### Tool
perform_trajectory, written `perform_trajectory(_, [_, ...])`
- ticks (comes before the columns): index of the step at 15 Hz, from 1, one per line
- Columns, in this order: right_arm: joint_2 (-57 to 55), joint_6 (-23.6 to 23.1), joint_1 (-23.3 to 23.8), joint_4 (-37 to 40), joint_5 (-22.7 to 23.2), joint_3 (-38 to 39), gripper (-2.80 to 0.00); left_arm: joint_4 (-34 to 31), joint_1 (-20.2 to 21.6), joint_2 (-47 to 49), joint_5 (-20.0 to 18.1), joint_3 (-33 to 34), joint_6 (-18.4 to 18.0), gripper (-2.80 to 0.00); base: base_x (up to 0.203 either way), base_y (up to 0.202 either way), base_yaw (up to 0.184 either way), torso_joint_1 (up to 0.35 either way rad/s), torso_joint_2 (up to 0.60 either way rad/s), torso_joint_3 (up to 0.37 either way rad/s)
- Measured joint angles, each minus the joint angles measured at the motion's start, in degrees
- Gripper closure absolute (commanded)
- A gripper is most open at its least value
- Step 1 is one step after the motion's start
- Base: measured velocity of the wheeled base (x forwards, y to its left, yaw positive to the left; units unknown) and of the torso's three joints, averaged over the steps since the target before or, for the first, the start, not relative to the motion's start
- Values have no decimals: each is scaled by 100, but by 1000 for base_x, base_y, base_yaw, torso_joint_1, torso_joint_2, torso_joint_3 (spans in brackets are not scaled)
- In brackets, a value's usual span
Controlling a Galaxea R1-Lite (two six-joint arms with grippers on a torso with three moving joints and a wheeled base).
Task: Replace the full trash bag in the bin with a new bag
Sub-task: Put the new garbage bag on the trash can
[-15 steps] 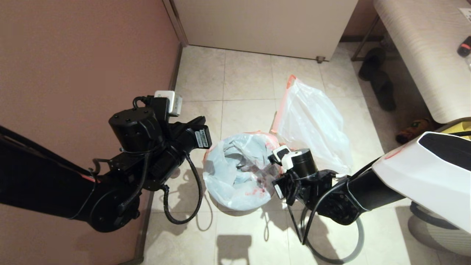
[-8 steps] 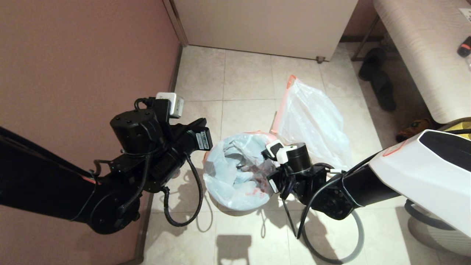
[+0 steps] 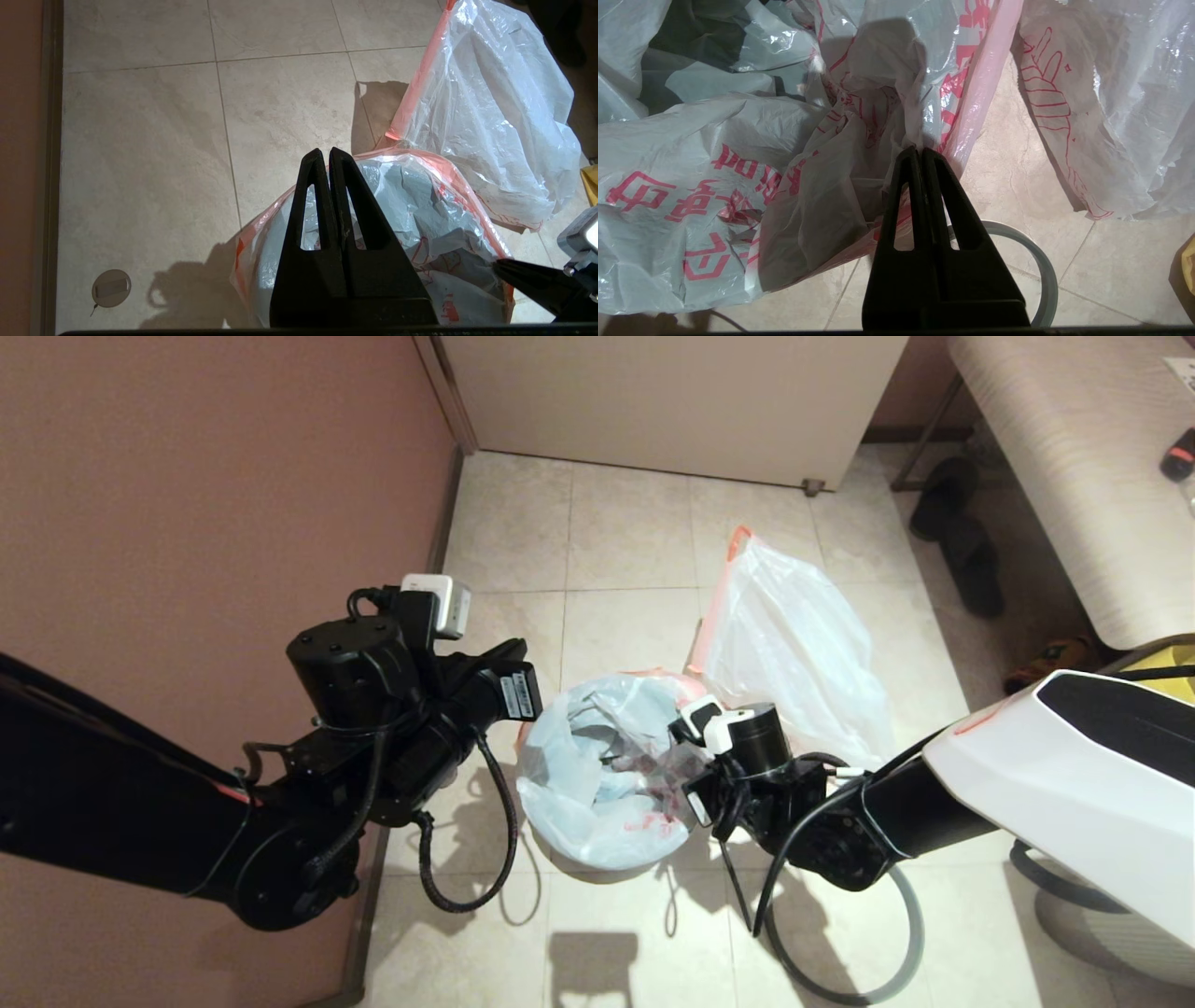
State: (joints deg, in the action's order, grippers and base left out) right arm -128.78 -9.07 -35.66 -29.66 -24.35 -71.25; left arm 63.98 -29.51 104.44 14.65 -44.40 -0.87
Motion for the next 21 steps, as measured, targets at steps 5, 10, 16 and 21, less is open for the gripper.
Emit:
perform_trajectory(5, [68, 5, 94, 20, -31, 67, 0, -1, 2, 15, 0, 20, 0, 0, 0, 0, 0, 0, 0, 0])
perform_trajectory(10, [153, 23, -20, 1, -83, 192, 0, -1, 7, 24, 0, 20, 0, 0, 0, 0, 0, 0, 0, 0])
perform_trajectory(16, [78, 34, -47, -62, -109, 345, 0, 0, 7, 39, 4, 20, 0, 0, 0, 0, 0, 0, 0, 0])
perform_trajectory(21, [-181, 130, -4, -218, -100, 343, 0, 3, 11, 68, 3, 20, -3, 0, 0, 0, 0, 0, 0, 0])
